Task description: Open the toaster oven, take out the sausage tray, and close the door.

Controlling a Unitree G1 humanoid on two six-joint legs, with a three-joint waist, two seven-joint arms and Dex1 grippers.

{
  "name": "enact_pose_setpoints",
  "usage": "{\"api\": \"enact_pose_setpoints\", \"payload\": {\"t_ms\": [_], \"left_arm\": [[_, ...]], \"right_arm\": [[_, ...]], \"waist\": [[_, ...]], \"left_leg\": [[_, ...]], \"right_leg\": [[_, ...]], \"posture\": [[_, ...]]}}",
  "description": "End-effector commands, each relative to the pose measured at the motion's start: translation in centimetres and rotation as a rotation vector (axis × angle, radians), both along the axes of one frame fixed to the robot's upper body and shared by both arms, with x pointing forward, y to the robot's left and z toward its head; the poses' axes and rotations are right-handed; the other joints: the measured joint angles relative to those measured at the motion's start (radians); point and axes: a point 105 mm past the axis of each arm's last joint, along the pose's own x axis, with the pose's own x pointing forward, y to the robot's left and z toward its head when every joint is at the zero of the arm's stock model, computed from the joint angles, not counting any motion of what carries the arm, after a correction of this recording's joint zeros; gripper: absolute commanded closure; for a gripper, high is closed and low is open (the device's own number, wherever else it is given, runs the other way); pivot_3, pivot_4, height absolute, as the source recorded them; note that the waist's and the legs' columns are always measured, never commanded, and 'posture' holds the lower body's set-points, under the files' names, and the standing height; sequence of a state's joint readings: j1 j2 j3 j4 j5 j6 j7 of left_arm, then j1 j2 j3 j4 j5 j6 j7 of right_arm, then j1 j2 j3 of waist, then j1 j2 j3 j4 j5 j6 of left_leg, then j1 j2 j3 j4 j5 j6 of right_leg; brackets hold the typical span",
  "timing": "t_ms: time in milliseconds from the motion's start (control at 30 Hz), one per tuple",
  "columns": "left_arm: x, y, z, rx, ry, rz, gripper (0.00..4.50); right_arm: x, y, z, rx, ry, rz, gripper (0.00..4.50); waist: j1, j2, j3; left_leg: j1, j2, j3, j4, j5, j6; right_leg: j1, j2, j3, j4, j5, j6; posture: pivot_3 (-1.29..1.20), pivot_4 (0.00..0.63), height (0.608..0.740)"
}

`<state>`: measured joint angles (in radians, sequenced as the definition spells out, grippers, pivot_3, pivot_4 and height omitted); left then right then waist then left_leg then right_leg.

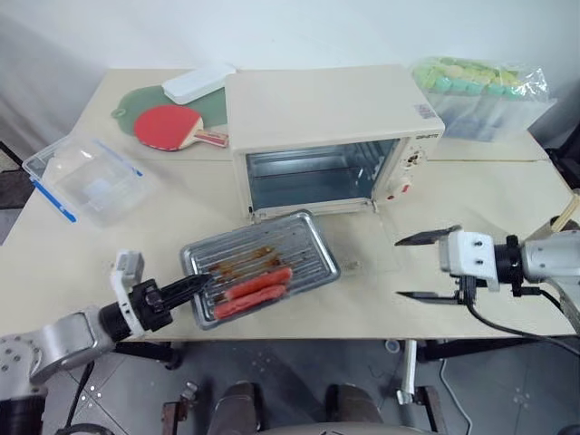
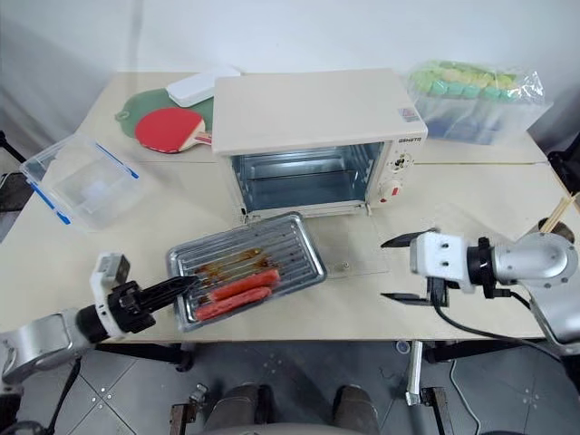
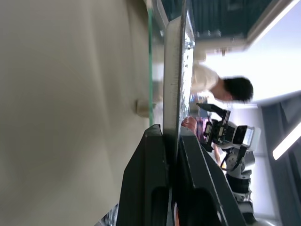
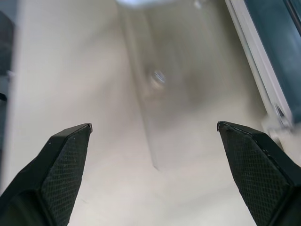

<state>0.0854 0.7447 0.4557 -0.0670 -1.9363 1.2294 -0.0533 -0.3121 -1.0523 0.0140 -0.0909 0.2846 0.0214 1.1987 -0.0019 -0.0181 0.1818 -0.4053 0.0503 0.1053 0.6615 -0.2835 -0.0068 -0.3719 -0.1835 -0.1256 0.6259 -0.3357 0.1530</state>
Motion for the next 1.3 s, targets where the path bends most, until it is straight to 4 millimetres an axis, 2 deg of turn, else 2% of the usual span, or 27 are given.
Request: {"api": "enact_pose_setpoints", "payload": {"t_ms": [33,167,333,600,733,1000,1200,1300], "left_arm": [[-1.6,0.1,1.6,-0.03,-0.096,0.036,4.5],[-3.4,1.5,1.8,-0.034,-0.135,0.186,4.5],[-6.1,2.3,0.7,-0.037,-0.093,0.321,4.5],[-8.1,4.2,0.5,-0.03,-0.088,0.515,4.5],[-8.9,5.2,0.9,-0.024,-0.112,0.617,4.5],[-9.4,6.1,0.9,-0.039,-0.119,0.721,4.5],[-8.9,6.6,0.6,-0.051,-0.111,0.76,4.5],[-8.7,6.7,0.3,-0.054,-0.095,0.766,4.5]], "right_arm": [[1.2,-0.6,-0.2,-0.01,-0.02,-0.004,0.03],[2.4,-1.0,-1.3,-0.015,0.008,-0.014,0.03],[3.1,-1.4,-2.6,-0.018,0.042,-0.017,0.03],[4.0,-2.2,-4.1,-0.013,0.075,-0.074,0.03],[3.4,-2.5,-5.4,-0.01,0.111,-0.092,0.03],[2.9,-1.2,-6.5,0.025,0.138,-0.059,0.03],[3.2,1.3,-4.8,0.139,0.118,-0.025,0.03],[3.2,1.2,-4.8,0.157,0.147,-0.057,0.03]], "waist": [[0.001,0.0,0.0],[-0.002,0.0,0.0],[0.0,0.0,0.0],[-0.002,0.0,0.0],[0.0,0.0,0.0],[-0.002,-0.006,-0.004],[-0.009,-0.006,-0.004],[-0.006,-0.004,-0.003]], "left_leg": [[0.0,0.0,0.0,0.0,0.0,0.0],[0.0,0.0,0.001,0.0,-0.001,0.0],[0.0,0.0,0.004,0.001,-0.001,0.0],[0.0,0.001,0.009,0.002,-0.002,0.0],[0.0,0.001,0.011,0.002,-0.003,0.001],[0.002,0.003,0.01,0.004,-0.005,0.001],[0.002,0.006,0.011,0.004,-0.006,-0.001],[0.001,0.007,0.012,0.004,-0.006,-0.001]], "right_leg": [[0.0,0.0,0.0,0.0,0.0,0.0],[-0.001,0.0,0.001,-0.001,0.0,0.0],[0.0,0.0,0.002,-0.002,0.0,0.0],[-0.001,0.0,0.002,-0.005,-0.001,-0.001],[-0.001,0.001,0.003,-0.005,-0.001,-0.001],[0.001,0.002,0.003,-0.006,-0.001,-0.002],[0.001,0.005,0.003,-0.006,-0.002,-0.004],[0.0,0.005,0.003,-0.006,-0.002,-0.004]], "posture": [[0.0,0.15,0.74],[0.0,0.15,0.74],[0.0,0.15,0.74],[0.0,0.15,0.74],[0.0,0.15,0.74],[0.0,0.15,0.74],[0.0,0.15,0.74],[0.0,0.15,0.74]]}}
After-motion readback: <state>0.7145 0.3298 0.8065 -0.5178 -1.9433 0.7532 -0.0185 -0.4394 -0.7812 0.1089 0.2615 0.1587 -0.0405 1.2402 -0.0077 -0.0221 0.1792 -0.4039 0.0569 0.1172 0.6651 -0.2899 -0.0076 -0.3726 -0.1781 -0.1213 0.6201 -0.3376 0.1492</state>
